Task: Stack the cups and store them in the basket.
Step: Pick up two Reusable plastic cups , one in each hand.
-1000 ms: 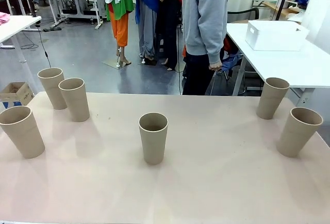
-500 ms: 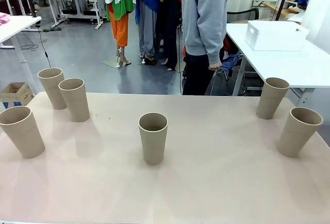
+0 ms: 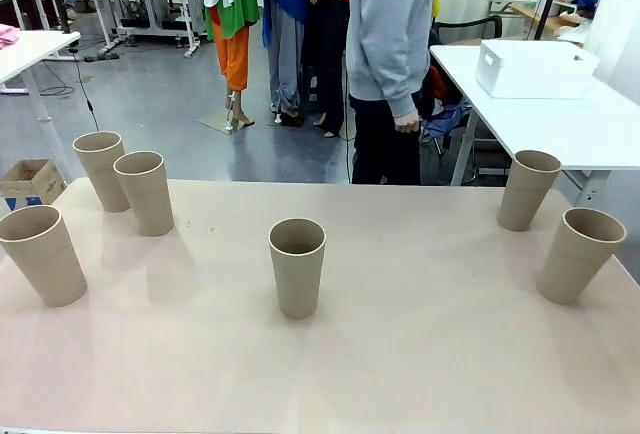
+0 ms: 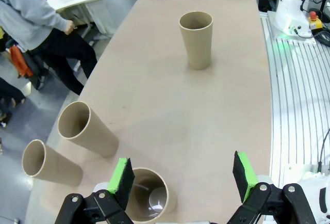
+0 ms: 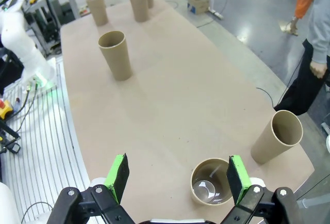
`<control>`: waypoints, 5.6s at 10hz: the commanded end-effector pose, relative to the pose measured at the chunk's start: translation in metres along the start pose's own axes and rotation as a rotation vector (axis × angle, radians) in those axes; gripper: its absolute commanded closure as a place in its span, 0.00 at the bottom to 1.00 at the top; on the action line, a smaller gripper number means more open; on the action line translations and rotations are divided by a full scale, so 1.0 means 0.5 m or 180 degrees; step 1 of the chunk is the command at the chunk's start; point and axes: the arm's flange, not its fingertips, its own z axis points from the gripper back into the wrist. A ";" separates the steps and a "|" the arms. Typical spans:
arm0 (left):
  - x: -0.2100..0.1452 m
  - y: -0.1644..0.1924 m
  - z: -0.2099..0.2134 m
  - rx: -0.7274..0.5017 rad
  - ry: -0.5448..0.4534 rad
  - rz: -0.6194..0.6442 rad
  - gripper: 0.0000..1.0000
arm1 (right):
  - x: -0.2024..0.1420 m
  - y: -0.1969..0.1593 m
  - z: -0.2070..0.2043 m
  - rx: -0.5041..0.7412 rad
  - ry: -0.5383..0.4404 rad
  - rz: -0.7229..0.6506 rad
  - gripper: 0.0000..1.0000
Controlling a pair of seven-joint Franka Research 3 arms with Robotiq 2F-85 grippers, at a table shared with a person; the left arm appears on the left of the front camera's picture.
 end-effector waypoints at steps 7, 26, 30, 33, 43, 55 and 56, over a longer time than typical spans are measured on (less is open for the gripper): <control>-0.001 0.001 0.000 0.0003 -0.0038 -0.0026 0.00 | 0.002 -0.004 0.002 0.0021 -0.0072 0.0075 0.00; -0.001 0.001 0.000 0.0003 -0.0038 -0.0026 0.00 | 0.002 -0.004 0.002 0.0021 -0.0072 0.0075 0.00; -0.001 0.001 0.000 0.0003 -0.0038 -0.0026 0.00 | 0.002 -0.004 0.002 0.0021 -0.0072 0.0075 0.00; -0.001 0.001 0.000 0.0003 -0.0038 -0.0026 0.00 | 0.002 -0.004 0.002 0.0021 -0.0072 0.0075 0.00; -0.201 0.134 0.138 -0.0160 -0.0491 0.0007 0.00 | -0.169 -0.254 0.006 0.0572 -0.0610 -0.0027 0.00; -0.447 0.095 0.053 -0.0066 -0.1308 0.0117 0.00 | -0.449 -0.222 -0.102 0.0803 -0.1088 0.0166 0.00; -0.447 0.095 0.053 -0.0066 -0.1308 0.0117 0.00 | -0.449 -0.222 -0.102 0.0803 -0.1088 0.0166 0.00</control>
